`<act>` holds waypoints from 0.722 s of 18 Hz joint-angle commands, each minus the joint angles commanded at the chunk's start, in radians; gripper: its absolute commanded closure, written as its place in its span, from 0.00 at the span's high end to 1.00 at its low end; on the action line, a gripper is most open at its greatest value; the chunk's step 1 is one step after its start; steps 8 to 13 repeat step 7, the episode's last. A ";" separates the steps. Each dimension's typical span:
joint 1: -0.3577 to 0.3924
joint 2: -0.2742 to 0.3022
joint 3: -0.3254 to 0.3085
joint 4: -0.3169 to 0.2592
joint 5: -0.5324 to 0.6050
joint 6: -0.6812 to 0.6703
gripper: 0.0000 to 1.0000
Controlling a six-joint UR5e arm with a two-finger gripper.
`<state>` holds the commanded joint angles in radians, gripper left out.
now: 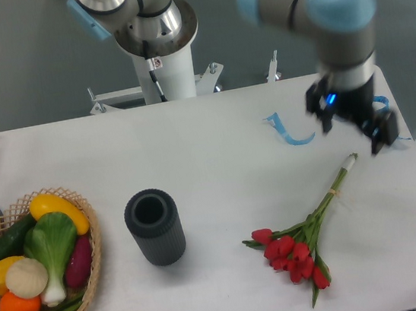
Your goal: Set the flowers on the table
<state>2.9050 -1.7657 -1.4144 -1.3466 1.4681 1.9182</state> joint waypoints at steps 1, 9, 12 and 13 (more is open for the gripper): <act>0.025 0.011 0.000 -0.026 -0.002 0.074 1.00; 0.143 0.045 -0.011 -0.111 -0.054 0.231 1.00; 0.143 0.045 -0.011 -0.111 -0.054 0.231 1.00; 0.143 0.045 -0.011 -0.111 -0.054 0.231 1.00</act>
